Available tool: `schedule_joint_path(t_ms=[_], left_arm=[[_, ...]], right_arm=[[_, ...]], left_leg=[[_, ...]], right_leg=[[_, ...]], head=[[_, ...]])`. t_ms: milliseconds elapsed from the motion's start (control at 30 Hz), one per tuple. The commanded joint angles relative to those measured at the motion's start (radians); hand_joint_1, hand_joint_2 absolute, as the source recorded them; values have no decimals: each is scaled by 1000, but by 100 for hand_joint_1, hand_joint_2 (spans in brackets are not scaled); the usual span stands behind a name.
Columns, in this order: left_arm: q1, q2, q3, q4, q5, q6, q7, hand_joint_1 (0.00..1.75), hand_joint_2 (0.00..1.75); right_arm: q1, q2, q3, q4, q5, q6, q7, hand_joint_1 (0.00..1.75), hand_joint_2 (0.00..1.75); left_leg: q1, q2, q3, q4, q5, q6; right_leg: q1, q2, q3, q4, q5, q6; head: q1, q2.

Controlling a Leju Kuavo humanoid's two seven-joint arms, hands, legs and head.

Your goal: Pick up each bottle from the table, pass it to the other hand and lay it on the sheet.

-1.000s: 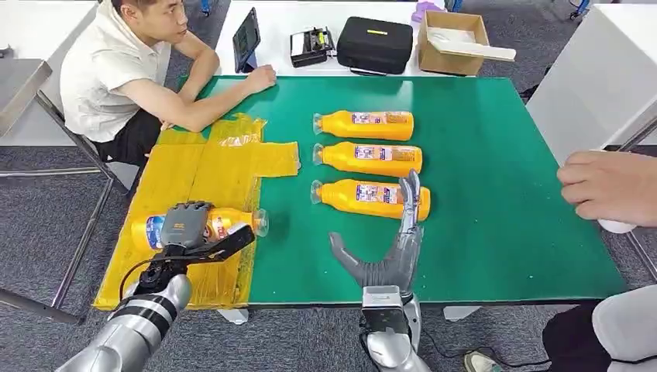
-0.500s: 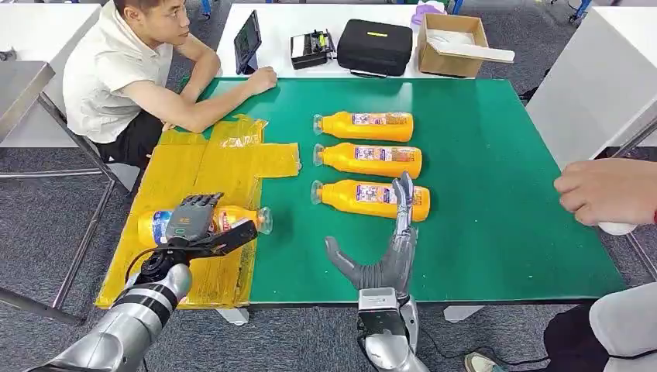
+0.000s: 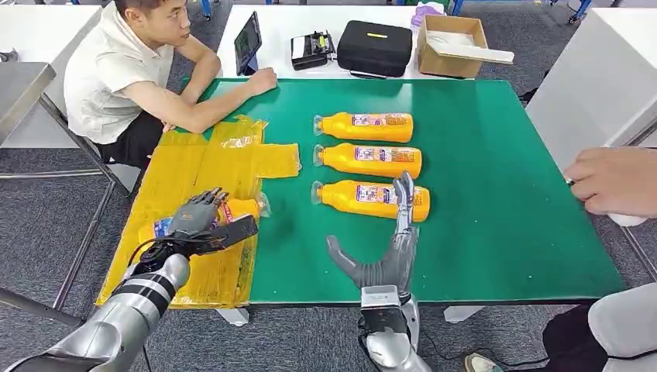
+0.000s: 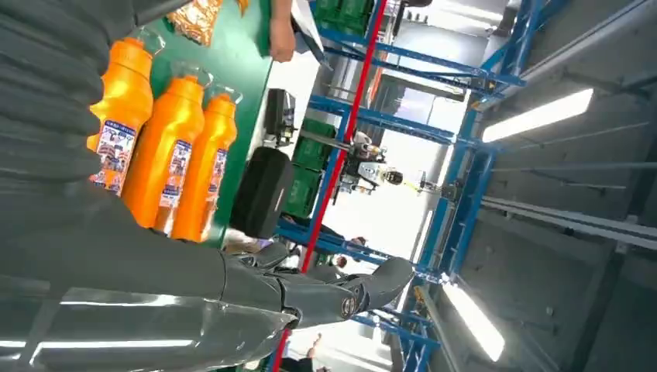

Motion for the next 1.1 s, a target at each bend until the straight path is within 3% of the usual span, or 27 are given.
schedule_joint_path(t_ms=[33,167,200,267,333,567,633,833,1100], left_arm=[[52,1,-12,82,25,-28,-28,0,175],[70,-12,-3,31,63,49,-87,0,175],[74,-17,-4,18,70,65,-99,0,175],[106,-33,0,-65,119,120,-151,0,175],[155,-30,-22,-167,149,151,-163,0,175],[170,-23,-36,-197,155,143,-149,0,175],[196,-24,-55,-242,138,266,-165,0,175],[368,-15,-118,-586,131,401,-149,0,175],[411,-10,-139,-668,93,483,-145,0,175]], right_arm=[[-38,-35,21,64,-14,-69,-2,0,175],[-34,-34,12,65,36,-89,-2,0,175],[-28,-25,-11,68,81,-89,-2,0,175],[-18,15,-140,138,365,-89,69,0,175],[-34,14,-205,196,528,-89,133,0,175],[-41,15,-225,217,511,-89,100,0,175],[-51,-1,-231,243,639,-89,228,0,175],[-9,-33,-251,155,576,-89,222,0,175],[-4,-48,-212,186,583,-89,242,0,175]], left_leg=[[-1,4,3,-2,-1,0],[0,8,5,-3,-1,1],[0,4,4,-2,-1,0],[-1,2,3,-2,0,0],[0,3,3,-2,0,1],[0,3,-2,0,-1,0],[0,5,-2,-1,-1,0],[0,6,-6,0,-1,1],[1,7,-9,1,-3,0]], right_leg=[[0,3,2,-2,0,-2],[1,5,3,-4,1,-4],[0,3,3,-2,0,-2],[0,1,3,-2,0,-2],[0,1,2,-3,0,-3],[1,2,-3,-1,1,-2],[1,3,-3,-1,0,-3],[1,2,-8,-1,0,-2],[2,3,-11,-1,-1,-3]], head=[[0,0],[0,0],[0,0],[0,0],[0,0],[0,0],[0,0],[0,0],[0,0]])
